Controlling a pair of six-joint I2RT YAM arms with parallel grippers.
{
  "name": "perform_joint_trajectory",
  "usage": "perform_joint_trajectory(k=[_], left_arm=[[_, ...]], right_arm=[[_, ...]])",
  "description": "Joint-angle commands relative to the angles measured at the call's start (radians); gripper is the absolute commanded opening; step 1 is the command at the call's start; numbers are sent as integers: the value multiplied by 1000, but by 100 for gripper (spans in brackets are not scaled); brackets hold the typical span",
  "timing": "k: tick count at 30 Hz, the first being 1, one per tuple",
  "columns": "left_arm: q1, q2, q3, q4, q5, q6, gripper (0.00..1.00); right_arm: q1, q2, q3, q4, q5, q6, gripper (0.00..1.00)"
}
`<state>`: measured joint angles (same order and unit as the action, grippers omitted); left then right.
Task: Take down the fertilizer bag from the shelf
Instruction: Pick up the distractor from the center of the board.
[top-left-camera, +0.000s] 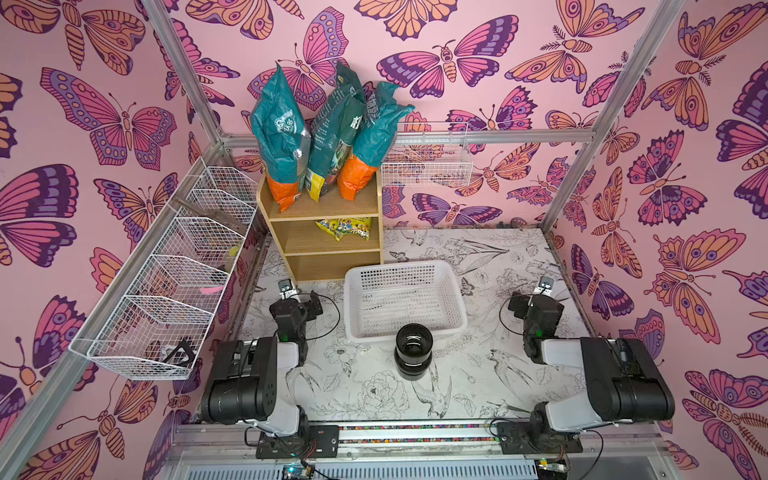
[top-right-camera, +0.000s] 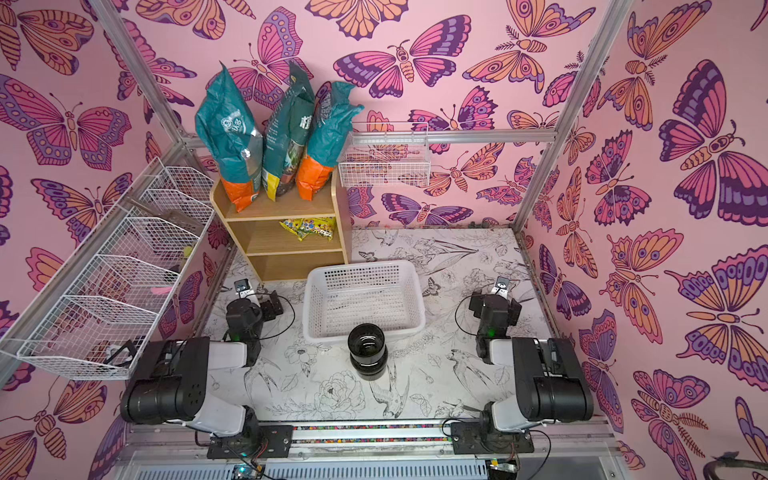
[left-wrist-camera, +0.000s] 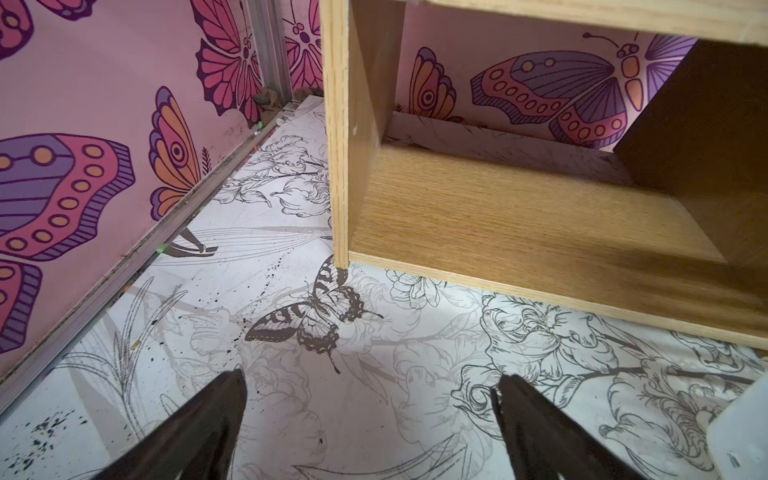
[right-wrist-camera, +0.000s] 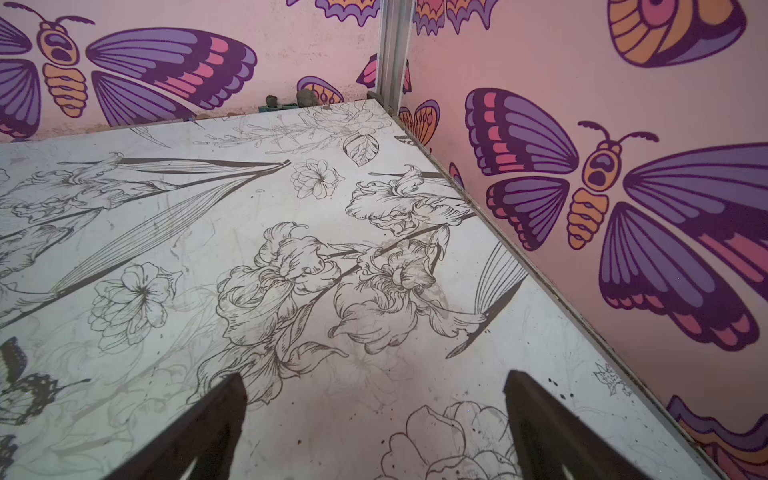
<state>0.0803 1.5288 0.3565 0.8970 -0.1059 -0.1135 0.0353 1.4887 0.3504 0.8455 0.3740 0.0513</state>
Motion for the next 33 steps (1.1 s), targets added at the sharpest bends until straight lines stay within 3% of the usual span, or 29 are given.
perform_joint_trajectory(k=[1, 14, 16, 19, 20, 21, 22, 23, 25, 27, 29, 31, 33], left_arm=[[6, 10, 9, 6, 32, 2, 100], [-2, 8, 13, 2, 6, 2, 100], [-29, -42, 12, -29, -113, -9, 100], [-97, -286, 10, -211, -362, -34, 100], [-99, -376, -14, -248, -432, -133, 100], [-97, -444, -35, -307, -485, -232, 100], [-90, -501, -78, -326, -504, -279, 100], [-88, -537, -106, -317, -531, -300, 100], [-88, -595, -132, -316, -582, -336, 100], [-90, -655, -137, -334, -515, -318, 100], [-91, -699, -138, -344, -405, -276, 100], [-93, -707, -139, -344, -392, -275, 100], [-94, -693, -139, -350, -433, -284, 100]], right_arm=[[5, 8, 20, 10, 9, -5, 99], [0, 8, 25, 0, 0, -1, 99], [2, 3, 16, 21, 0, -9, 99], [29, -45, -22, 45, -25, -56, 99], [63, -56, -24, 88, 17, -94, 98], [175, -93, 35, 15, 182, -181, 99], [296, -140, 150, -175, 315, -258, 99], [377, -175, 255, -348, 308, -263, 99], [462, -218, 445, -704, 157, -202, 99], [557, -225, 602, -982, 153, -133, 99], [694, -251, 664, -1108, 313, -145, 99], [819, -305, 669, -1133, 440, -133, 99], [883, -353, 700, -1228, 384, -24, 99]])
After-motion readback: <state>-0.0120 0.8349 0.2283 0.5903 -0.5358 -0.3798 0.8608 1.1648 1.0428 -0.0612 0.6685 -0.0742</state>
